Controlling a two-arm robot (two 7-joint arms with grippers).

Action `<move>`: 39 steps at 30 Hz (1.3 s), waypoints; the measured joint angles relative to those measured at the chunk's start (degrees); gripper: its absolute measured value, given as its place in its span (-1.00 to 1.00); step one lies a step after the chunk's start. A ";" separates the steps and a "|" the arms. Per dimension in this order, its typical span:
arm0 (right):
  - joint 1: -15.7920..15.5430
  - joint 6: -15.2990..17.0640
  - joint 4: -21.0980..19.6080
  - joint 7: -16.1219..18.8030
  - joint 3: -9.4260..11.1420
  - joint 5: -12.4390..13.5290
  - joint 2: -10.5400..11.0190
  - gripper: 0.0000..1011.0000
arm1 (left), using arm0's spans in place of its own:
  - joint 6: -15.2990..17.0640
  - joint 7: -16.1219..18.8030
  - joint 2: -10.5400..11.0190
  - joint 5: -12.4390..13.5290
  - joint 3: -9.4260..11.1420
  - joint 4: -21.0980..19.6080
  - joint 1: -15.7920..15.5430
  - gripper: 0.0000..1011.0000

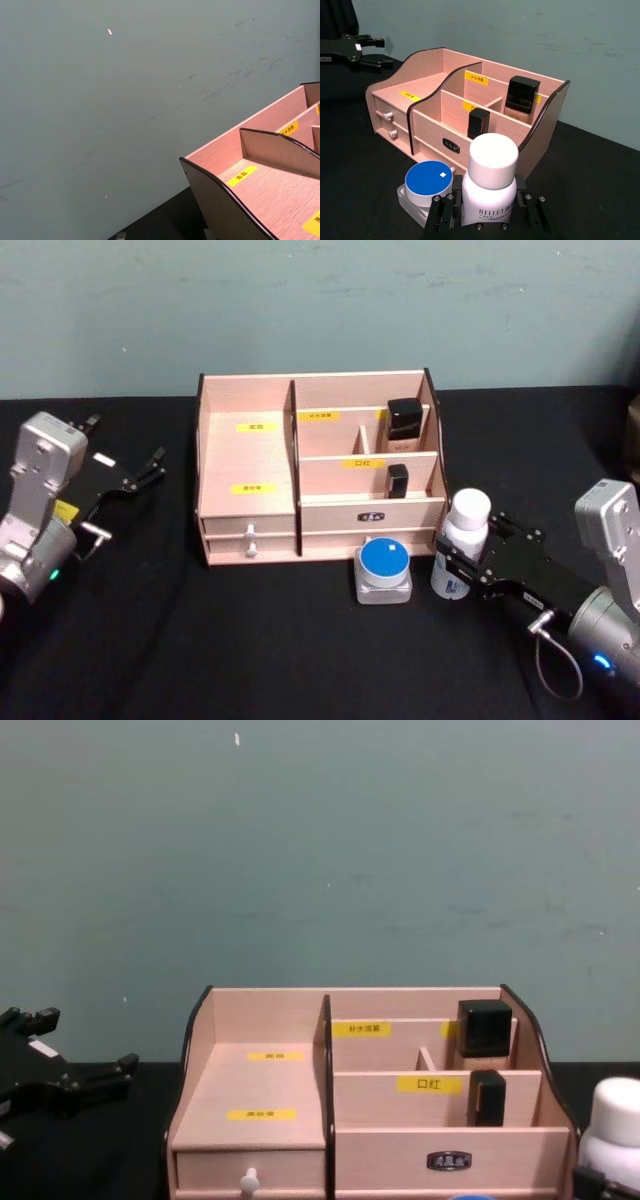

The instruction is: Pick up the facial cleanser and watermelon frost from the table and place them into the tiered storage box.

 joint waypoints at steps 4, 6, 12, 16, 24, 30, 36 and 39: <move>-0.24 -0.04 -0.11 0.83 0.56 0.91 0.00 0.20 | 0.00 0.00 0.00 0.00 0.00 0.00 0.00 0.98; -0.35 -0.03 -0.44 1.12 0.79 1.29 0.10 0.20 | 0.00 0.00 0.00 0.00 0.00 0.00 0.00 0.98; -1.17 0.80 -3.34 2.51 1.75 3.63 0.95 0.20 | 0.00 0.00 0.00 0.00 0.00 0.00 0.00 0.98; -1.61 1.64 -6.28 3.36 1.95 5.39 1.77 0.20 | 0.00 0.00 0.00 0.00 0.00 0.00 0.00 0.98; -0.02 2.70 -10.31 3.79 0.85 6.78 2.60 0.20 | 0.00 0.00 0.00 0.00 0.00 0.00 0.00 0.98; 4.31 4.24 -9.97 3.75 -1.80 6.69 1.85 0.20 | 0.00 0.00 0.00 0.00 0.00 0.00 0.00 0.98; 8.93 5.29 -7.87 3.55 -4.23 6.08 0.45 0.20 | 0.00 0.00 0.00 0.00 0.00 0.00 0.00 0.98; 11.41 5.53 -6.34 3.33 -5.54 5.55 -0.46 0.20 | 0.00 0.00 0.00 0.00 0.00 0.00 0.00 0.98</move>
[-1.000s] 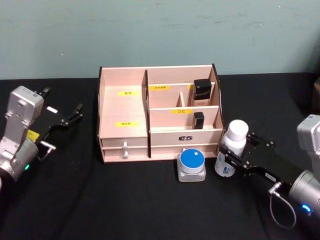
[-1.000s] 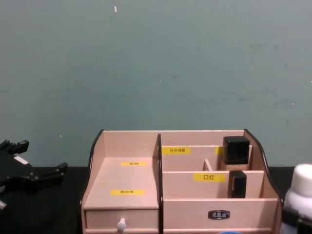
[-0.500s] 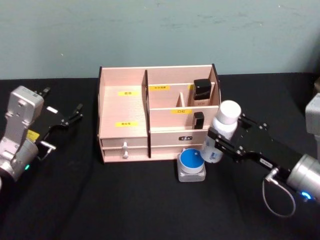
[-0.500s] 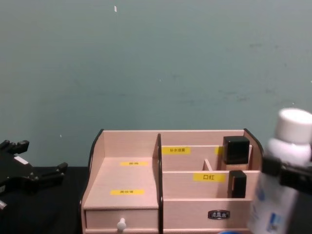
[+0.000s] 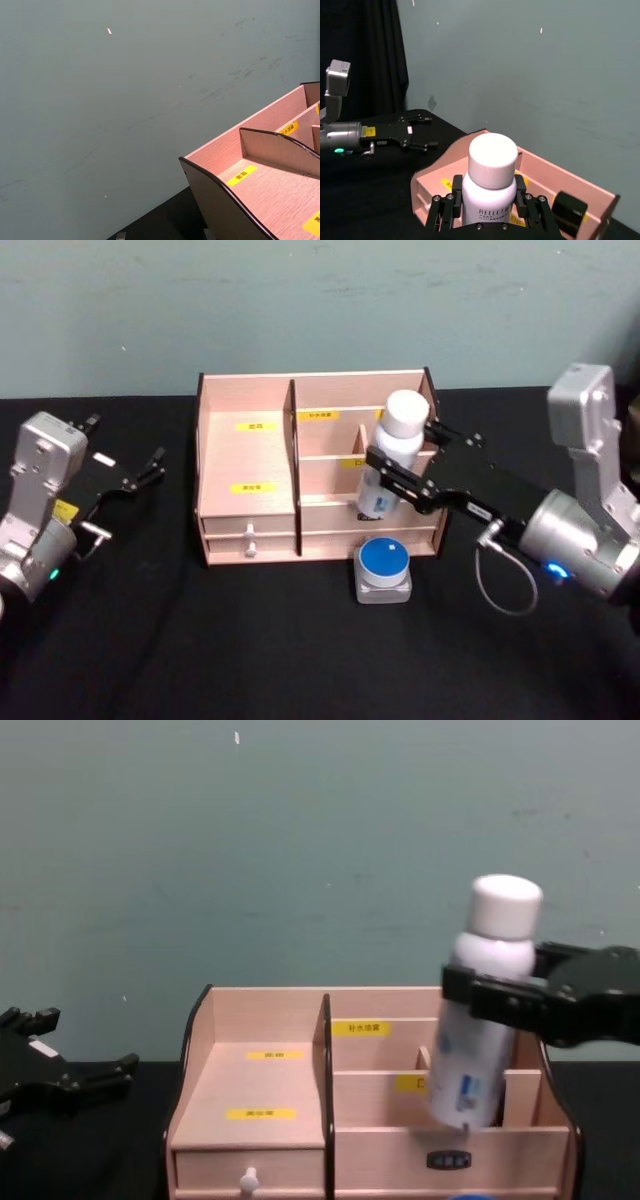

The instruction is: Pick up the facial cleanser and watermelon frost from the table and place them into the tiered storage box.

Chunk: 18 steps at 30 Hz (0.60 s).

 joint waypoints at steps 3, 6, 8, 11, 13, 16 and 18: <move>3.05 0.27 2.27 -0.27 -1.23 -0.65 -1.23 0.20 | 0.00 0.00 0.00 0.00 0.00 0.00 0.00 0.98; 4.94 0.32 3.93 -0.45 -1.86 -1.09 -2.00 0.20 | 0.00 0.00 0.00 0.00 0.00 0.00 0.00 0.98; 7.10 0.37 5.70 -0.60 -2.43 -1.51 -2.91 0.20 | 0.00 0.00 0.00 0.00 0.00 0.00 0.00 0.98; 9.52 0.52 7.78 -0.82 -3.03 -2.06 -3.96 0.20 | 0.00 0.00 0.00 0.00 0.00 0.00 0.00 0.98; 11.17 0.56 9.31 -0.82 -3.45 -2.37 -4.70 0.20 | 0.00 0.00 0.00 0.00 0.00 0.00 0.00 0.98; 13.49 0.53 11.80 -0.73 -4.14 -2.81 -5.86 0.20 | 0.00 0.00 0.00 0.00 0.00 0.00 0.00 0.98; 15.24 0.42 13.95 -0.59 -4.72 -3.20 -6.80 0.20 | 0.00 0.00 0.00 0.00 0.00 0.00 0.00 0.98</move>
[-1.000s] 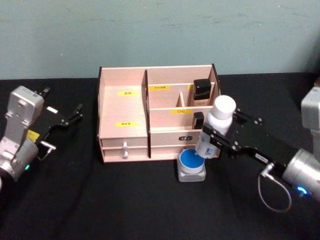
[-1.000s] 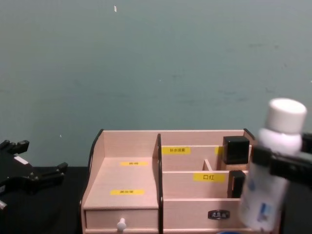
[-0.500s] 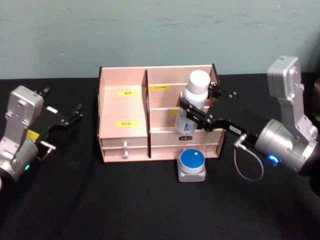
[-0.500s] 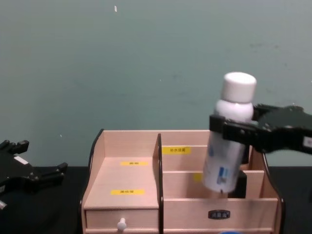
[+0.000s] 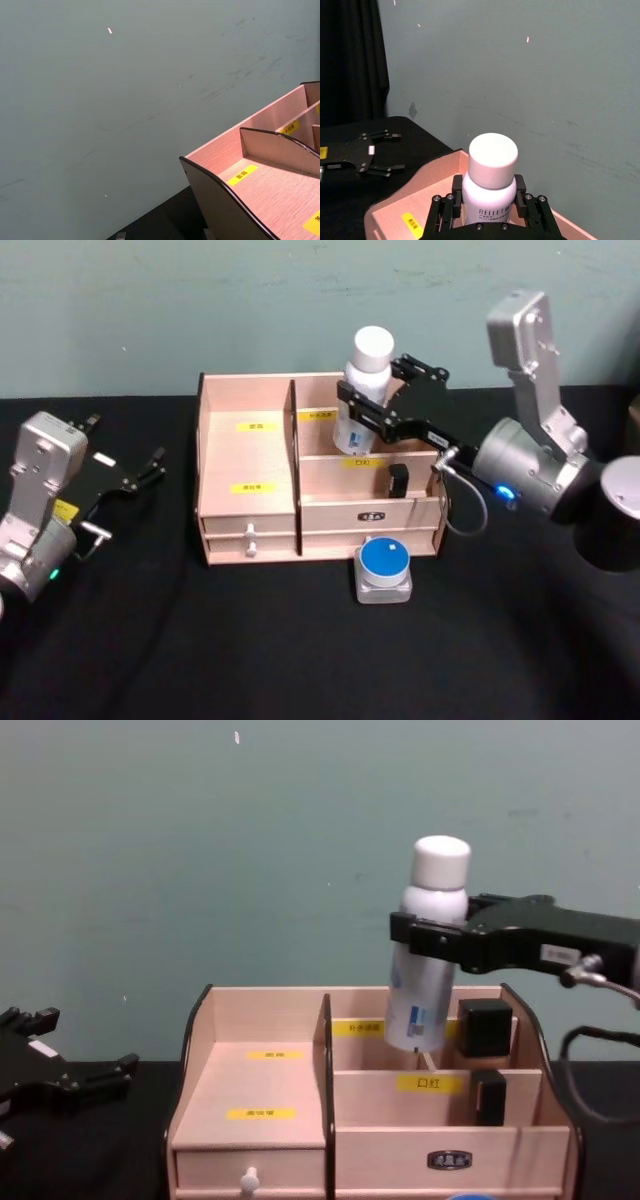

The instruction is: Pick up the facial cleanser and watermelon frost from the table and place them into the tiered storage box.

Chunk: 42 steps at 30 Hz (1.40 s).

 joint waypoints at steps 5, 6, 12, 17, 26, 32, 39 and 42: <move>2.70 -0.27 3.76 0.24 -0.91 -0.59 -1.58 0.20 | 0.00 0.00 0.00 0.00 0.00 0.00 0.00 0.98; 3.03 -0.33 4.24 0.28 -1.02 -0.67 -1.78 0.20 | 0.00 0.00 0.00 0.00 0.00 0.00 0.00 0.98; 5.76 -1.03 8.52 0.70 -2.16 -1.62 -3.51 0.20 | 0.00 0.00 0.00 0.00 0.00 0.00 0.00 0.98; 7.35 -1.64 11.45 0.95 -2.82 -2.33 -4.71 0.20 | 0.00 0.00 0.00 0.00 0.00 0.00 0.00 0.98; 8.27 -2.07 14.55 1.39 -3.62 -3.39 -5.78 0.20 | 0.00 0.00 0.00 0.00 0.00 0.00 0.00 0.98; 8.45 -2.14 15.79 1.49 -3.73 -3.78 -6.13 0.20 | 0.00 0.00 0.00 0.00 0.00 0.00 0.00 0.98; 8.51 -2.18 16.98 1.77 -3.74 -4.06 -6.45 0.20 | 0.00 0.00 0.00 0.00 0.00 0.00 0.00 0.98; 8.44 -1.95 17.48 1.77 -3.79 -4.21 -6.63 0.20 | 0.00 0.00 0.00 0.00 0.00 0.00 0.00 0.98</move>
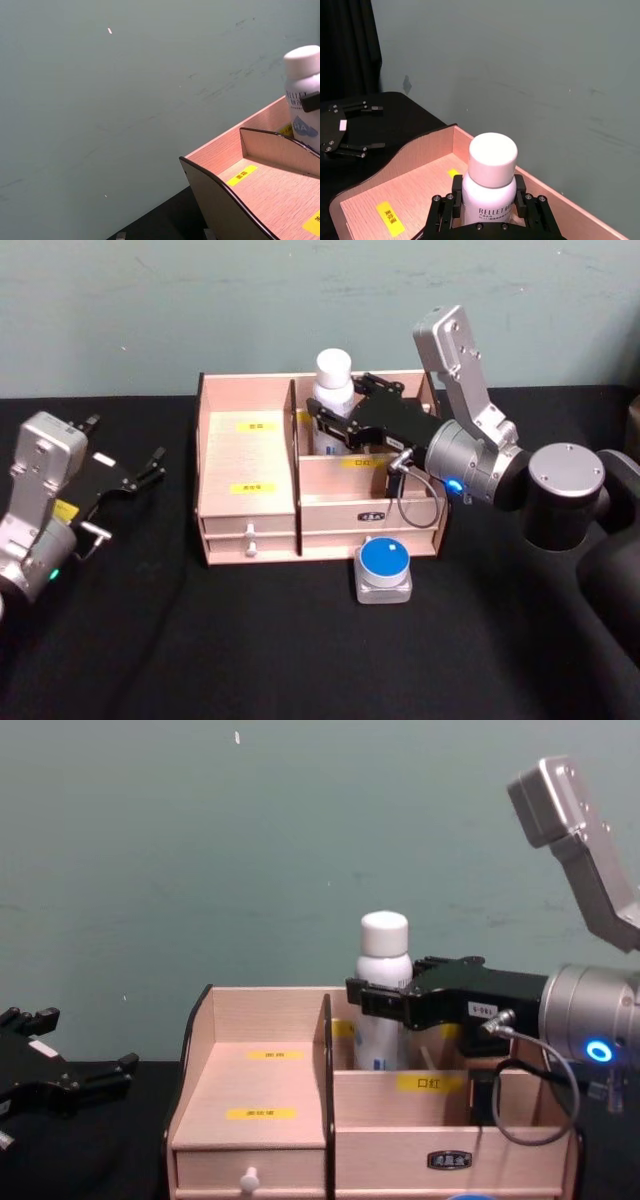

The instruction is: Pick up the facial cleanser and watermelon frost from the table and place them into the tiered storage box.

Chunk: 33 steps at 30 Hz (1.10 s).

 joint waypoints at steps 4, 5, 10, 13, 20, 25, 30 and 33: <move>-0.19 0.28 0.57 -0.01 -0.06 -0.12 -0.16 0.20 | 0.00 0.00 0.00 0.00 0.00 0.00 0.00 0.98; -0.23 0.35 0.67 -0.02 -0.09 -0.19 -0.20 0.20 | 0.00 0.00 0.00 0.00 0.00 0.00 0.00 0.98; -0.55 0.74 0.93 -0.50 -0.19 -0.72 -0.33 0.20 | 0.00 0.00 0.00 0.00 0.00 0.00 0.00 0.98; -0.59 0.80 0.96 -0.58 -0.21 -0.80 -0.34 0.20 | 0.00 0.00 0.00 0.00 0.00 0.00 0.00 0.98; -0.59 0.78 0.90 -0.56 -0.20 -0.73 -0.32 0.20 | 0.00 0.00 0.00 0.00 0.00 0.00 0.00 0.98; -0.57 0.74 0.85 -0.55 -0.18 -0.63 -0.31 0.46 | 0.00 0.00 0.00 0.00 0.00 0.00 0.00 0.98; -0.55 0.72 0.81 -0.53 -0.15 -0.58 -0.29 0.72 | 0.00 0.00 0.00 0.00 0.00 0.00 0.00 0.98; -0.55 0.71 0.78 -0.50 -0.10 -0.53 -0.28 0.86 | 0.00 0.00 0.00 0.00 0.00 0.00 0.00 0.98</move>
